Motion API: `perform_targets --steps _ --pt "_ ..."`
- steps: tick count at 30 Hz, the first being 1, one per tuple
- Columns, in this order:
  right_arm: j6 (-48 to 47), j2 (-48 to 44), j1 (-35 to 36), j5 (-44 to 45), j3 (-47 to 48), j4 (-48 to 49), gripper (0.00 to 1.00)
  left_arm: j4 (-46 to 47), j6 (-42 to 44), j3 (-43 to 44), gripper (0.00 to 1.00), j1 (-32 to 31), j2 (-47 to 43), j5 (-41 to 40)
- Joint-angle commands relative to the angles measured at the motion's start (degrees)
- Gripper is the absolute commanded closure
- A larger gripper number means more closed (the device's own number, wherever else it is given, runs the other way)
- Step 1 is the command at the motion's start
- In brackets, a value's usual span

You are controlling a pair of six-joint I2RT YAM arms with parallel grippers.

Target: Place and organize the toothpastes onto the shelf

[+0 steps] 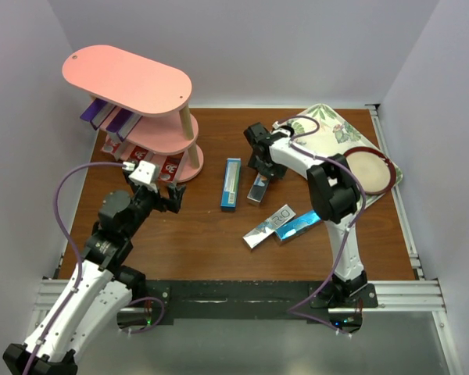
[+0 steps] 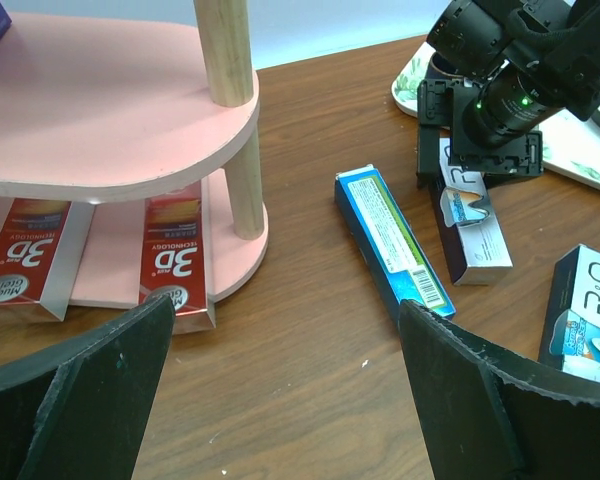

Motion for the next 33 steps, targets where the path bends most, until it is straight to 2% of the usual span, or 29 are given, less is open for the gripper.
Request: perform_targets --steps 1,4,8,13,16,21,22,25,29,33 --pt "3.4 -0.1 -0.7 0.6 0.0 -0.3 0.22 1.7 0.9 -0.7 0.00 -0.6 -0.5 0.6" --pt "3.8 -1.2 -1.0 -0.2 -1.5 0.7 0.32 2.0 0.9 -0.8 0.00 -0.6 -0.5 1.6" --pt "4.2 -4.0 -1.1 -1.7 -4.8 3.2 0.53 2.6 1.0 -0.9 0.00 -0.6 -0.3 3.2" --pt "5.8 -11.7 -1.2 -5.3 -11.8 10.4 0.68 3.9 0.8 -1.3 0.00 -0.6 0.5 7.5" --pt "6.8 -17.9 -1.3 -8.1 -17.6 14.3 0.69 4.7 0.4 -1.4 0.00 -0.6 1.0 10.0" --pt "9.2 -29.4 -1.3 -12.9 -31.8 29.6 0.69 6.2 -1.4 -1.6 0.00 -0.6 2.3 12.4" --pt "9.8 -33.3 -1.3 -13.5 -36.0 34.8 0.69 6.4 -2.2 -1.4 0.00 -0.6 3.2 12.8" --pt "11.4 -38.2 -1.3 -14.8 -42.3 41.3 0.69 7.0 -7.6 0.3 0.00 -0.6 5.2 14.5" --pt "13.8 -45.9 -1.3 -16.5 -48.3 48.6 0.69 15.7 -17.8 -1.0 0.00 -0.8 6.8 19.6" --pt "15.9 -51.3 -1.2 -18.4 -52.7 54.1 0.69 24.2 -22.1 -4.3 0.00 -3.6 8.5 20.3"
